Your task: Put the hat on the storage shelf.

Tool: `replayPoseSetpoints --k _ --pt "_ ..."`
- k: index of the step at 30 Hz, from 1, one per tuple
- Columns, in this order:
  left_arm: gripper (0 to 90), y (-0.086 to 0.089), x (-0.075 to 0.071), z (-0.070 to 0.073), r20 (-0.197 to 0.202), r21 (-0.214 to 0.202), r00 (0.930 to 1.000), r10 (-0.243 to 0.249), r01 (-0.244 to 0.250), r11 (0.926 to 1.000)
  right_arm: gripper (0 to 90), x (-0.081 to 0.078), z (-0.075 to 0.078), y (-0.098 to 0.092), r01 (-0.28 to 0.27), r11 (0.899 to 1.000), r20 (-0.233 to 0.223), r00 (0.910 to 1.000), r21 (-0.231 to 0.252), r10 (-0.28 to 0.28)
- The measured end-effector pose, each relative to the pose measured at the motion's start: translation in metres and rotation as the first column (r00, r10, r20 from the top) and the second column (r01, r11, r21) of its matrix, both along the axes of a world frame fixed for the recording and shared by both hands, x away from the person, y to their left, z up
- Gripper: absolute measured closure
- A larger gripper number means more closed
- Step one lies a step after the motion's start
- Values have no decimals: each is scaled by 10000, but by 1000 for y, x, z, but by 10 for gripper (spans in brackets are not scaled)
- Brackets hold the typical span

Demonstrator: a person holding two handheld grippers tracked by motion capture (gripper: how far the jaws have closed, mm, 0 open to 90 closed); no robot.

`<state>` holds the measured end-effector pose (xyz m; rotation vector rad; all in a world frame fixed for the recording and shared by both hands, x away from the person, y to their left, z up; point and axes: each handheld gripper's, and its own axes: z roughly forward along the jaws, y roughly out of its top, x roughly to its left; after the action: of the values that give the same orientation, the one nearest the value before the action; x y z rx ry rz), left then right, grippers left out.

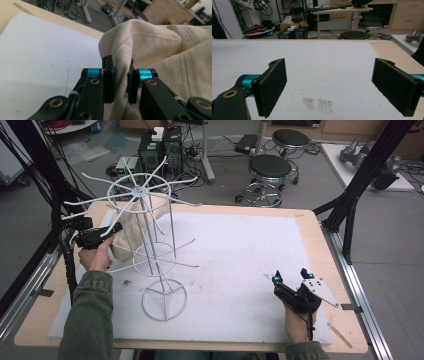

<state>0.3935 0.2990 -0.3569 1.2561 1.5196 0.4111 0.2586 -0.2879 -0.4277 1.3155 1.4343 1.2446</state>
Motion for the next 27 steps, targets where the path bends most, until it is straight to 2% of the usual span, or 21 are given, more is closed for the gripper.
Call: replayPoseSetpoints --k 1,6,11,12,13,16,19,21,22,24,25,27 --pt "808 0 0 0 0 0 10000 0 0 10000 119 0 0 0 8 10000 7 10000 11 -8" --pt "808 9 -6 6 562 -354 9978 345 -325 9988 119 0 0 1 -7 10000 -33 10000 12 7" --pt "808 17 -12 10 1314 -565 9902 475 -403 9976 119 0 0 1 -9 10000 -25 10000 19 9" --pt "808 17 -12 10 1314 -565 9902 475 -403 9976 119 0 0 1 -16 10000 -18 10000 17 16" --pt "808 22 -15 12 1646 -600 9858 346 -250 9979 119 0 0 1 -14 10000 -24 10000 22 14" --pt "806 29 -20 15 2265 -528 9735 330 -216 9984 119 1 0 0 -76 10000 -51 10000 -24 76" --pt "806 36 -26 20 2959 -571 9546 351 -190 9982 119 0 0 1 -61 10000 -94 9999 38 62" --pt "805 38 -30 24 3279 -654 9437 434 -231 9976 119 0 0 1 -53 10000 -77 10000 36 53" --pt "806 40 -32 26 3539 -723 9343 436 -191 9972 119 0 -1 1 -47 10000 -67 10000 54 47" --pt "805 41 -35 30 3825 -737 9231 406 -133 9972 119 0 -1 1 -50 10000 -71 10000 42 50" --pt "806 42 -37 32 3939 -735 9184 370 -86 9973 119 0 0 1 -50 10000 -84 10000 38 50" --pt "806 42 -37 34 3987 -702 9165 329 -53 9975 119 0 -1 1 -67 10000 -64 10000 45 67"
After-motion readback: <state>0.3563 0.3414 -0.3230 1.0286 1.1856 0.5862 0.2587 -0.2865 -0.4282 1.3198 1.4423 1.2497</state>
